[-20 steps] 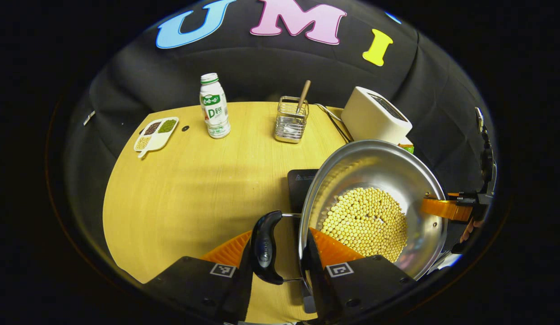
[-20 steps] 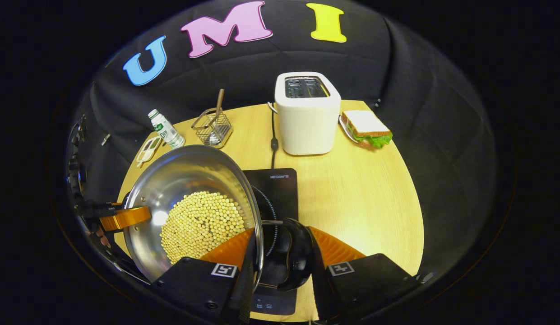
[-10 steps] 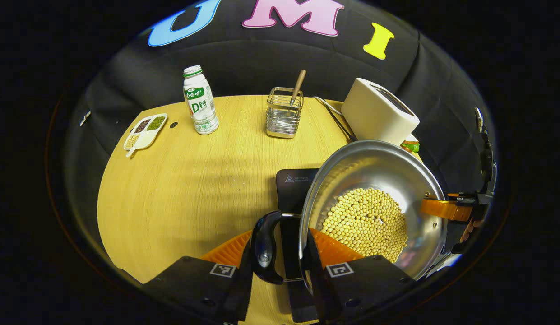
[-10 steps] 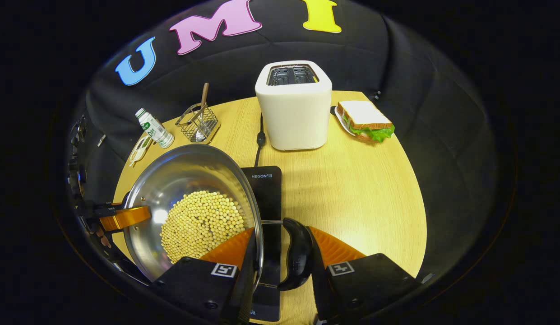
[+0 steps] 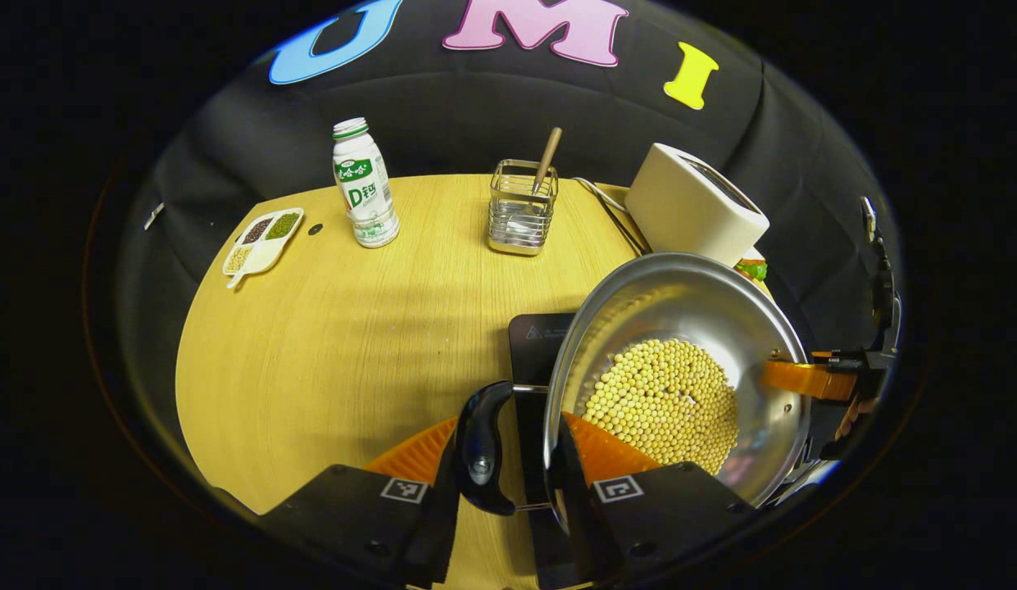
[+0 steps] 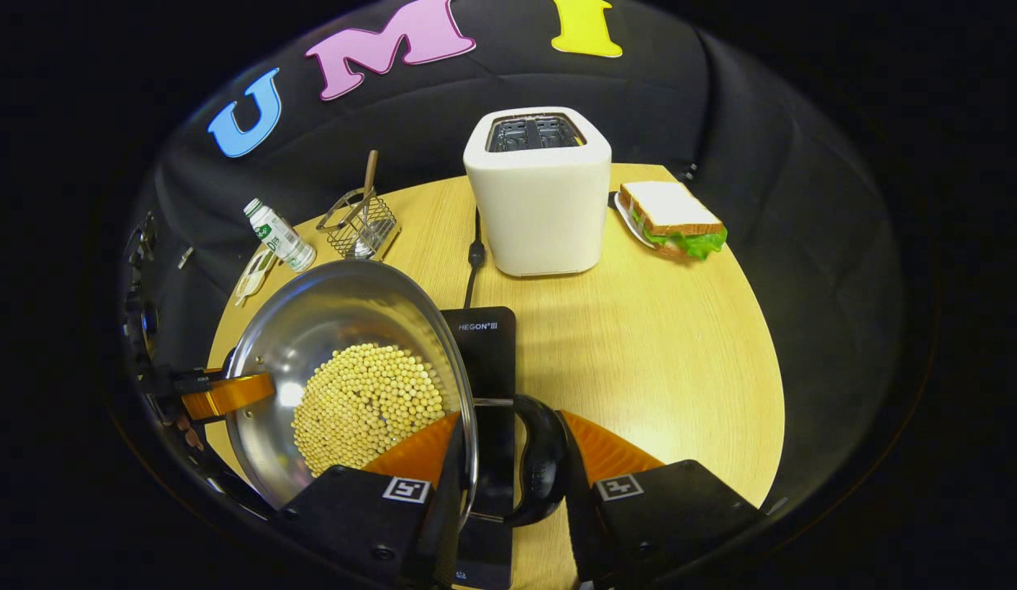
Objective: First push the handle of the pot to place it horizontally, then grasp the pot with both hands and set it on the induction cooktop.
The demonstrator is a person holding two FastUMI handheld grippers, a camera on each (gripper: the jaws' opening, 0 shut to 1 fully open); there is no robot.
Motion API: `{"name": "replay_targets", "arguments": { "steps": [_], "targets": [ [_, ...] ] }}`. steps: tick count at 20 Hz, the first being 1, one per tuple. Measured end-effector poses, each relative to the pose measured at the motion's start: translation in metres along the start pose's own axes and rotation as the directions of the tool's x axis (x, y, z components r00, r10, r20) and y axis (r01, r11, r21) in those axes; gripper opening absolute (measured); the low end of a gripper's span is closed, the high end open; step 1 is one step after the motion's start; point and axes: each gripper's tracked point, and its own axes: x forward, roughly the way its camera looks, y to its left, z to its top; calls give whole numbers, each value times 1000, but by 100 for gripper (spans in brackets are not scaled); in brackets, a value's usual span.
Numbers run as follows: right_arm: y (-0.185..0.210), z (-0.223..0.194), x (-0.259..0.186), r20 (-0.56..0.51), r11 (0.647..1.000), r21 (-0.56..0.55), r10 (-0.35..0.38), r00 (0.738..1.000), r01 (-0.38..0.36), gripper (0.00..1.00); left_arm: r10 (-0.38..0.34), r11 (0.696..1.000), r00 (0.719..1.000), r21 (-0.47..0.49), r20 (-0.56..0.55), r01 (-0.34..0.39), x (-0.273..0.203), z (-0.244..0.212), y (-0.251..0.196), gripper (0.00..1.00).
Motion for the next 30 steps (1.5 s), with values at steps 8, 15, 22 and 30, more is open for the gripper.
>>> {"name": "replay_targets", "arguments": {
  "steps": [8, 15, 22, 30],
  "targets": [
    [-1, 0, -1, 7, 1000, 9, -18, 1000, 18, 61, -3, 1000, 1000, 22, -18, 3, 1, -2, -2, 64],
    [-4, 3, -9, 23, 999, 17, -49, 999, 49, 95, 3, 999, 1000, 35, 12, -3, -7, 2, -5, 97],
    [-3, 14, -32, 98, 998, 18, -66, 993, 65, 99, 11, 1000, 998, 26, 59, -13, -29, 3, -4, 96],
    [7, 36, -82, 251, 997, 30, -72, 965, 66, 99, 1, 999, 976, 34, 217, -8, -86, 21, -6, 96]
  ]
}}
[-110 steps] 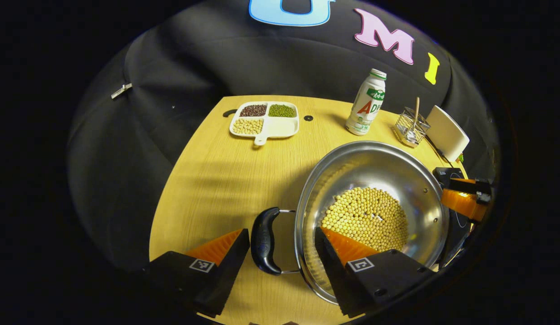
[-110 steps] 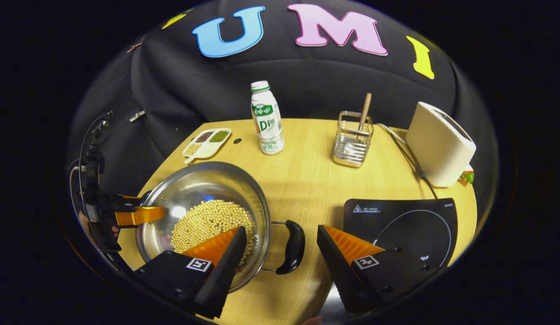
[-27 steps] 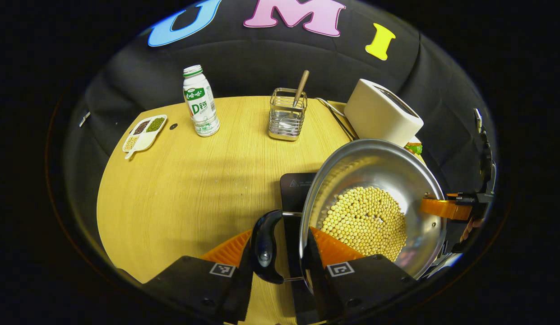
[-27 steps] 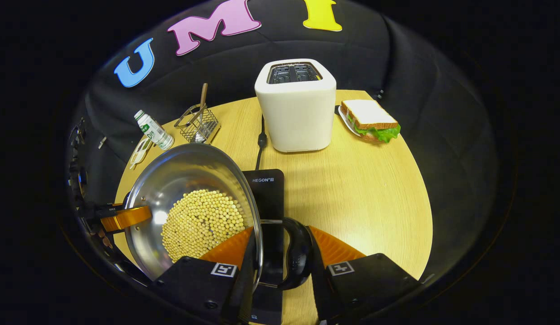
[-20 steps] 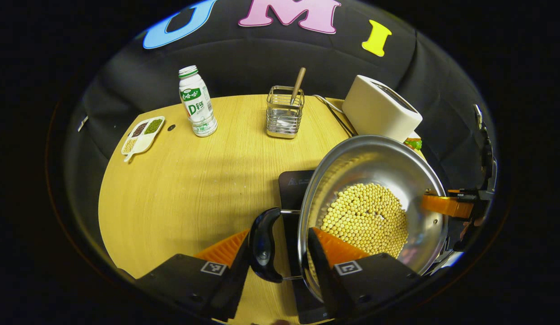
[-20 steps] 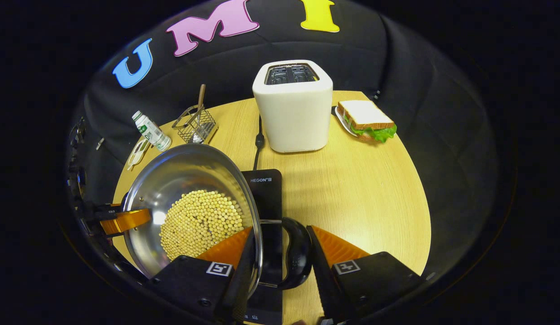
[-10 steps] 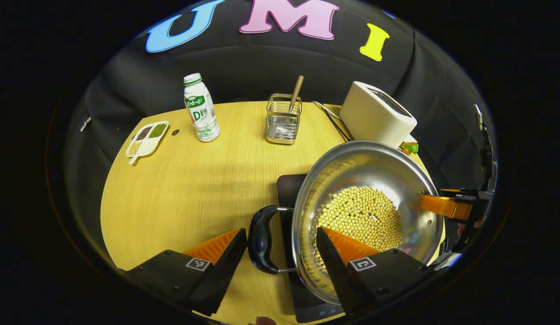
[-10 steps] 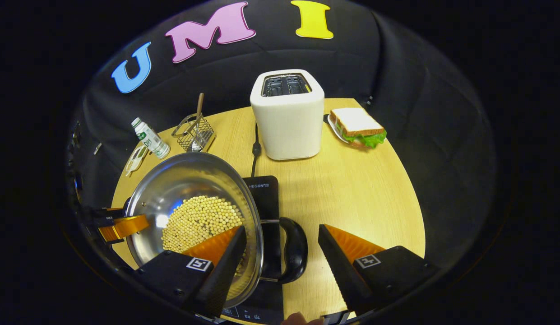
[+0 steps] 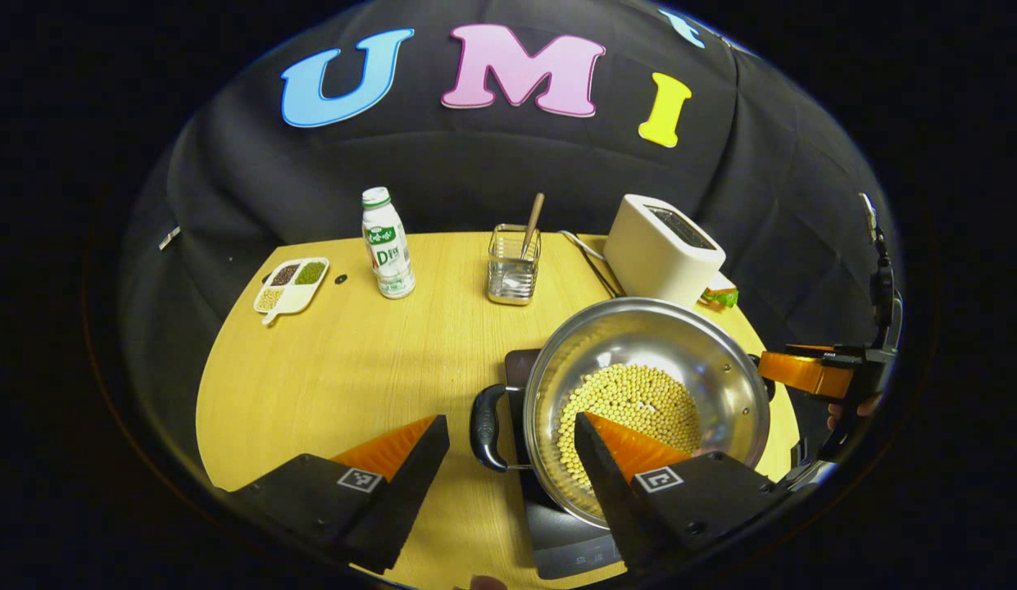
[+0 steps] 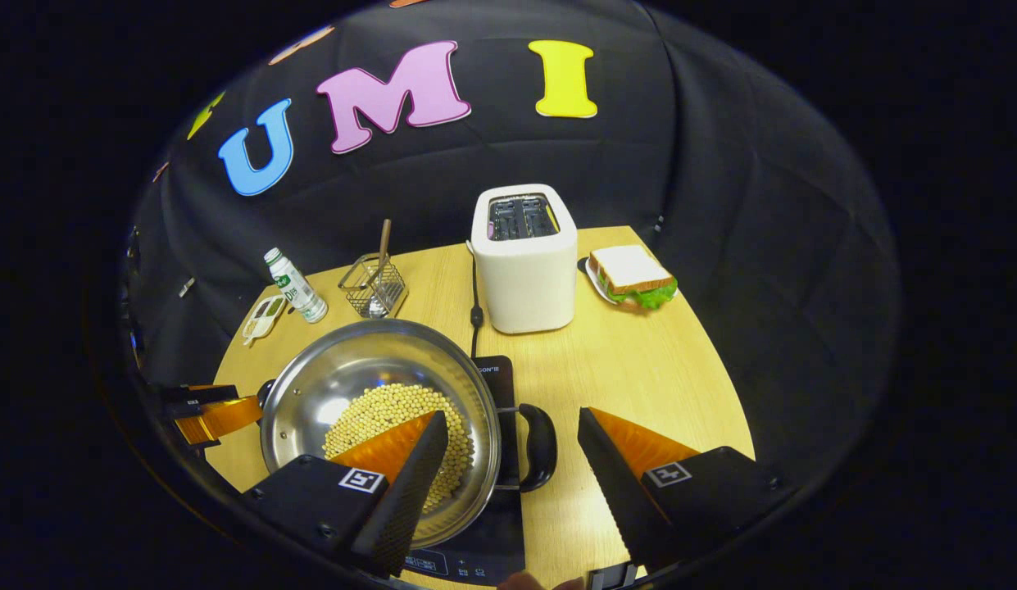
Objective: First push the handle of the pot to place it horizontally, then grasp the pot with both hands and set it on the induction cooktop.
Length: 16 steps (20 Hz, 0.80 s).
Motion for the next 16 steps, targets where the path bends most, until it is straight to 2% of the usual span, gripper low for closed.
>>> {"name": "replay_targets", "arguments": {
  "steps": [4, 7, 11, 16],
  "targets": [
    [9, 25, -34, 111, 1000, 3, -3, 994, 3, 99, 19, 1000, 996, 0, 83, -19, -32, 14, 3, 96],
    [18, 51, -62, 217, 1000, -21, -3, 976, 8, 99, 13, 1000, 987, -10, 160, -12, -58, 27, 4, 96],
    [28, 88, -103, 344, 999, -51, 3, 939, 16, 99, 23, 1000, 965, -15, 262, -20, -97, 52, 9, 96],
    [51, 123, -153, 483, 997, -72, 16, 875, 22, 99, 49, 999, 916, -35, 398, -39, -146, 80, 12, 96]
  ]
}}
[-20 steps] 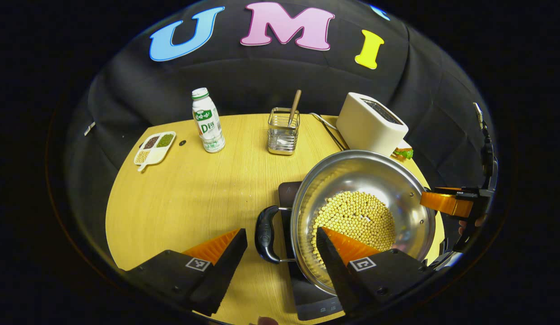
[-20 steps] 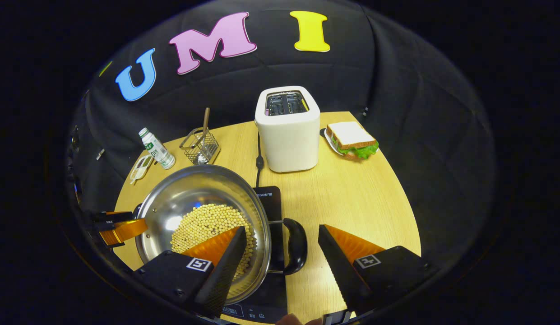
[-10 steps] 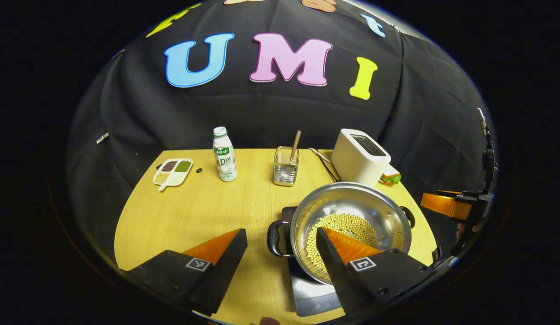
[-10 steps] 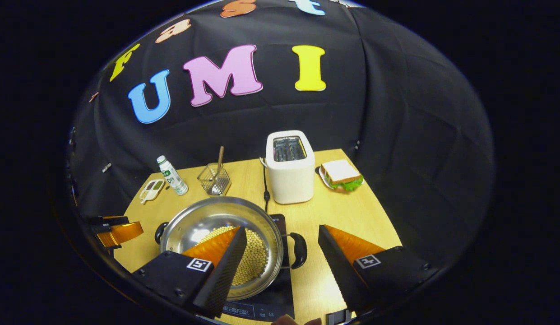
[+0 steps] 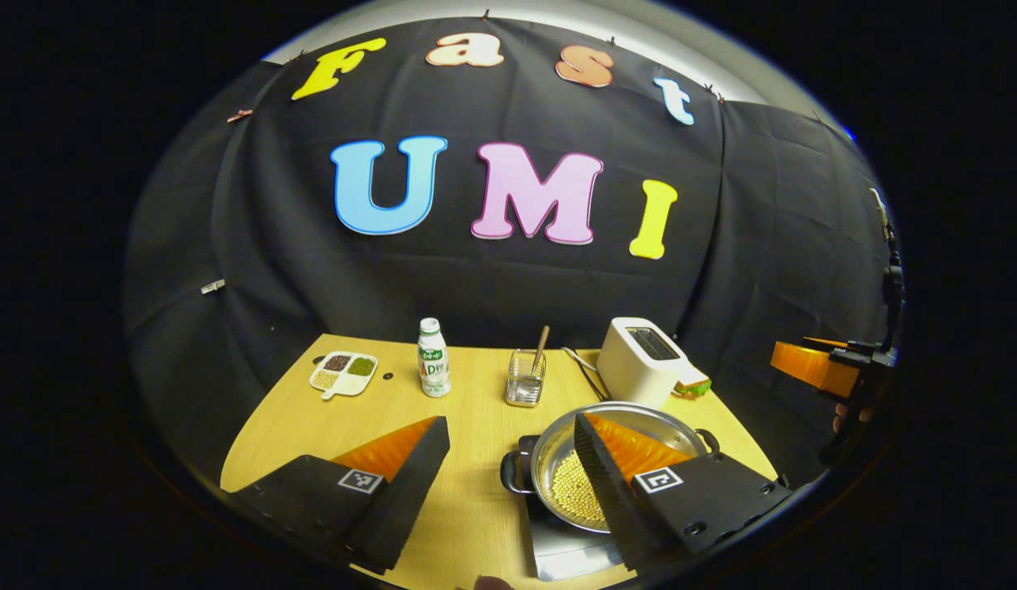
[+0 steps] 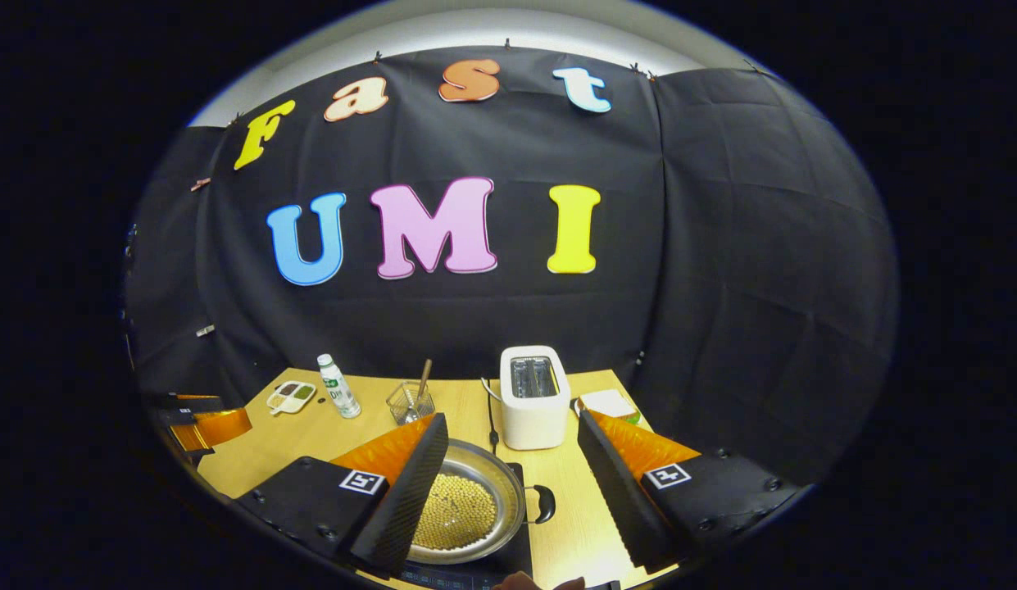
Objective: First push the handle of the pot to place it horizontally, then grasp the pot with both hands and set it on the induction cooktop.
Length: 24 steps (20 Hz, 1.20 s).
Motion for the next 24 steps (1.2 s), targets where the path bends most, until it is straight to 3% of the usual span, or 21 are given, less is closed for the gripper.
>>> {"name": "replay_targets", "arguments": {
  "steps": [6, 14, 24],
  "targets": [
    [25, 46, -37, 136, 1000, -7, 19, 990, -18, 99, 28, 999, 990, 29, 139, -33, -42, 45, 16, 95],
    [35, 68, -85, 235, 1000, 18, -6, 972, 2, 98, 69, 996, 957, 26, 281, -80, -94, 83, 41, 95],
    [45, 75, -112, 277, 1000, 23, -22, 961, 17, 98, 53, 993, 942, 80, 332, -83, -122, 94, 41, 96]
  ]
}}
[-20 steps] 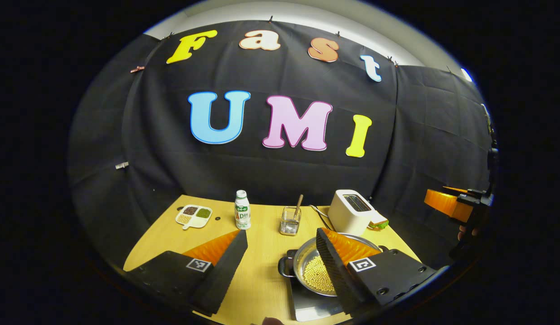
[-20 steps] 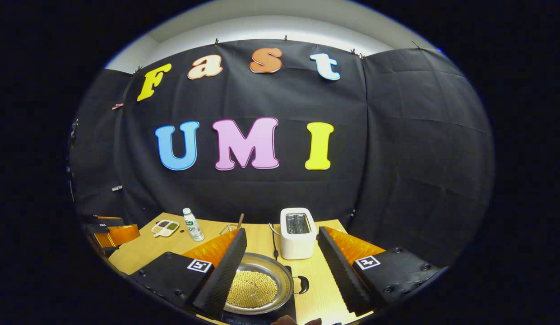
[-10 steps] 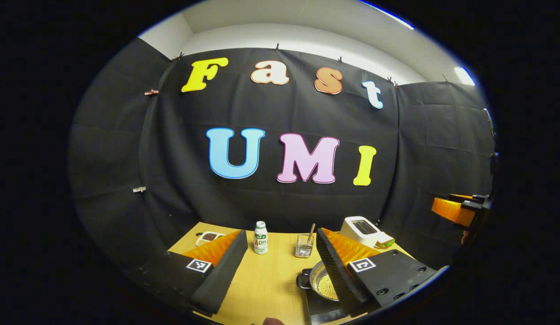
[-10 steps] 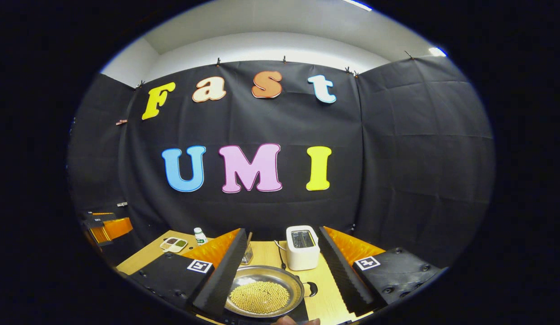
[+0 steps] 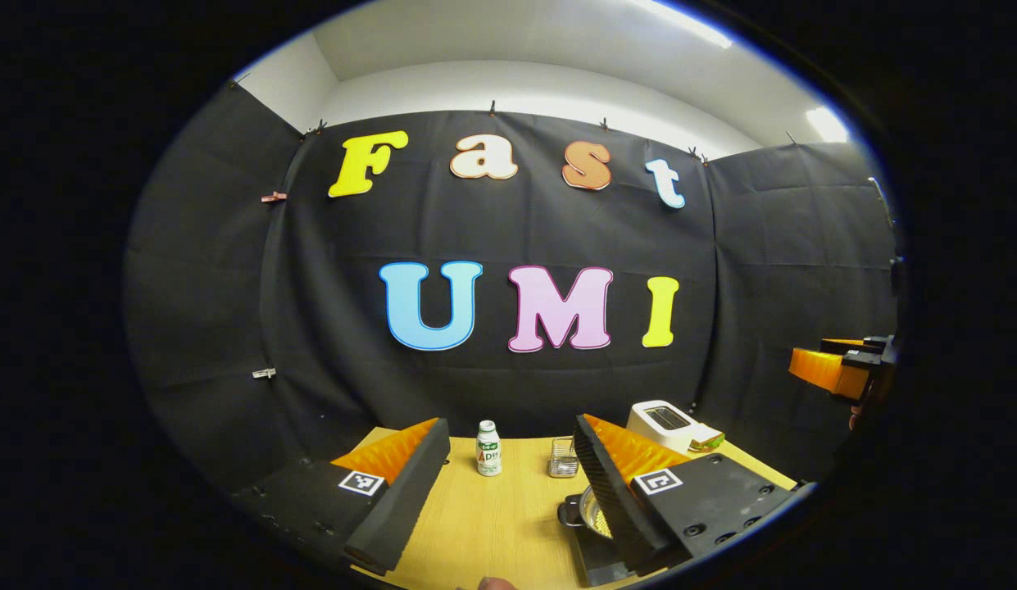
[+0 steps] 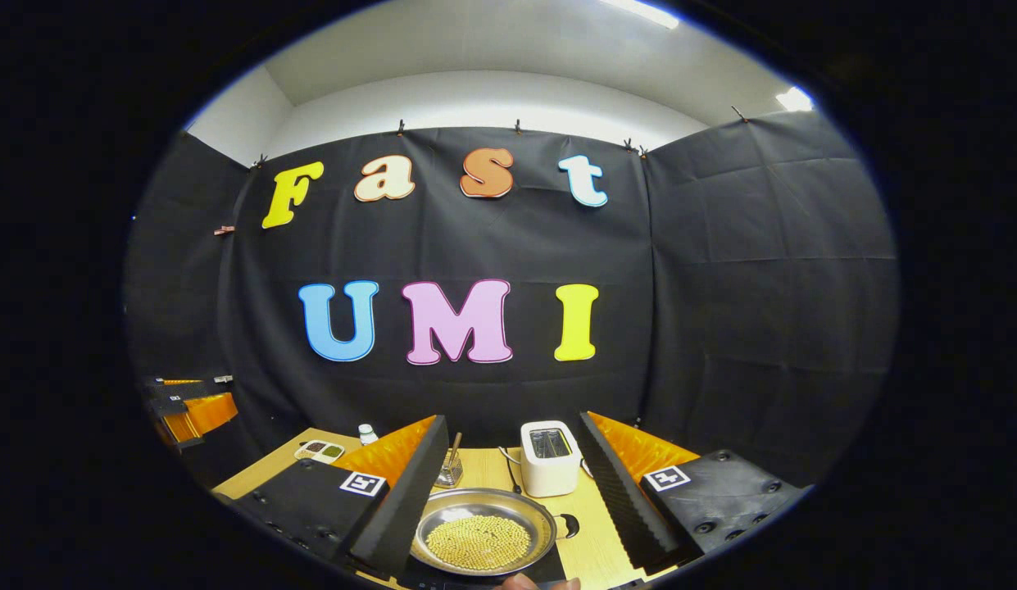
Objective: First push the handle of the pot to place it horizontally, then grasp the pot with both hands and set it on the induction cooktop.
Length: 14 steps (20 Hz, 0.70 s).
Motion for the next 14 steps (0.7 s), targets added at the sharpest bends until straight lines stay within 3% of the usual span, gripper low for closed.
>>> {"name": "replay_targets", "arguments": {
  "steps": [6, 14],
  "targets": [
    [1, -4, -7, -8, 1000, 7, -2, 1000, 3, 98, -22, 1000, 1000, -13, -15, 22, -1, -4, -10, 95],
    [-1, -9, -4, -18, 1000, 21, 9, 1000, -8, 98, 11, 1000, 999, -25, -46, -12, -3, -12, -5, 95]
  ]
}}
